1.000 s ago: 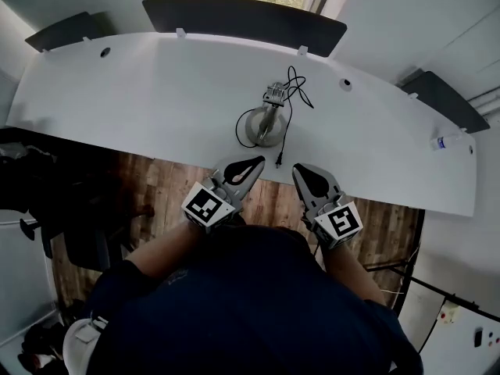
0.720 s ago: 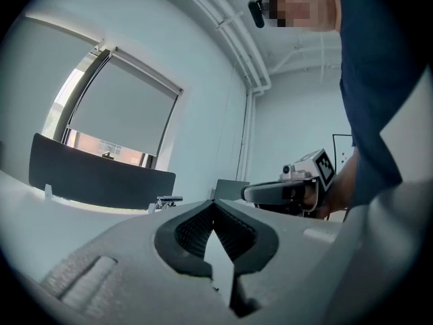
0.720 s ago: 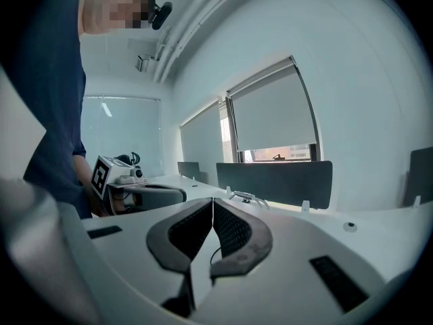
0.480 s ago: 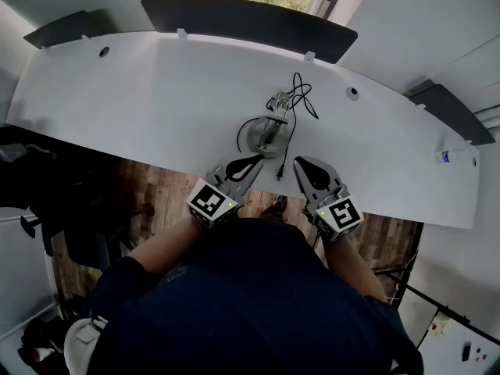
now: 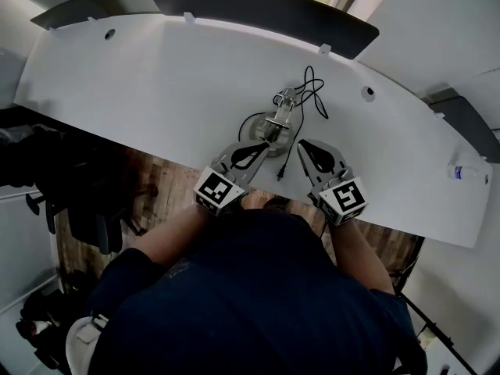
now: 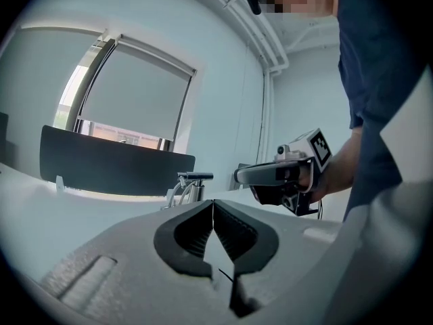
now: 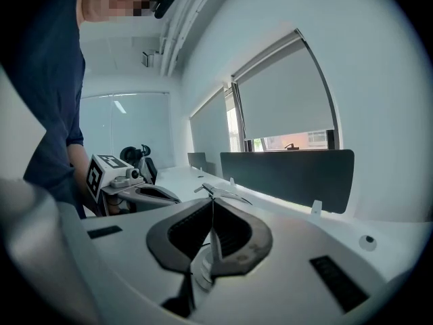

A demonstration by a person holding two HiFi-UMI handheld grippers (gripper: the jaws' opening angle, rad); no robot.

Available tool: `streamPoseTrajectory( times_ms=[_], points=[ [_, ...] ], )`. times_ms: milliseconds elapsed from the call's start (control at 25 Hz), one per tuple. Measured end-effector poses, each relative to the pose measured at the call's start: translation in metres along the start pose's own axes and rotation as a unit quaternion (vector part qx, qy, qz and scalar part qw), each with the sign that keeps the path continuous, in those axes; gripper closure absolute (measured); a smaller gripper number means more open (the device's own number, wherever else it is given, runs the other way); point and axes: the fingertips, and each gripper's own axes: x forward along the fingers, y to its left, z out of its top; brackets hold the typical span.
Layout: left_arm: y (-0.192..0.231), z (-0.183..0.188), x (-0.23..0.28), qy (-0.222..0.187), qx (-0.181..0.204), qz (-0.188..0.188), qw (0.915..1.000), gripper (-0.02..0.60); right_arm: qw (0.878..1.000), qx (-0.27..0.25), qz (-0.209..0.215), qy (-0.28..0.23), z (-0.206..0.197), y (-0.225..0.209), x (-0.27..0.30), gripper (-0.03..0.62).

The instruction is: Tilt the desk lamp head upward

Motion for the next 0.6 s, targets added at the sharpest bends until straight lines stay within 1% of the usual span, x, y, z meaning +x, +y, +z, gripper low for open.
streamPoseTrajectory(
  times_ms=[120, 240, 400, 480, 520, 600],
  points=[
    [0.006, -0.005, 0.012, 0.007, -0.003, 0.007, 0.9999, 0.574, 1.000, -0.009, 0.008, 0.011, -0.007, -0.016, 0.009, 0.582],
    [0.006, -0.005, 0.023, 0.024, -0.001, 0.000, 0.9997, 0.574, 0.999, -0.027, 0.012, 0.032, -0.021, -0.033, 0.017, 0.582],
    [0.016, -0.017, 0.031, 0.030, 0.004, 0.021, 0.9993, 0.569, 0.997, -0.043, 0.025, 0.057, -0.034, -0.051, 0.030, 0.580],
    [0.021, -0.022, 0.034, 0.031, 0.009, 0.028, 0.9991, 0.534, 0.996, -0.056, 0.028, 0.068, -0.038, -0.058, 0.037, 0.578],
    [0.022, -0.024, 0.036, 0.032, 0.011, 0.028, 0.9990, 0.516, 0.995, -0.064, 0.029, 0.074, -0.041, -0.062, 0.040, 0.567],
    [0.023, -0.026, 0.039, 0.038, 0.014, 0.026, 0.9988, 0.493, 0.993, -0.078, 0.032, 0.084, -0.045, -0.067, 0.048, 0.523]
  ],
)
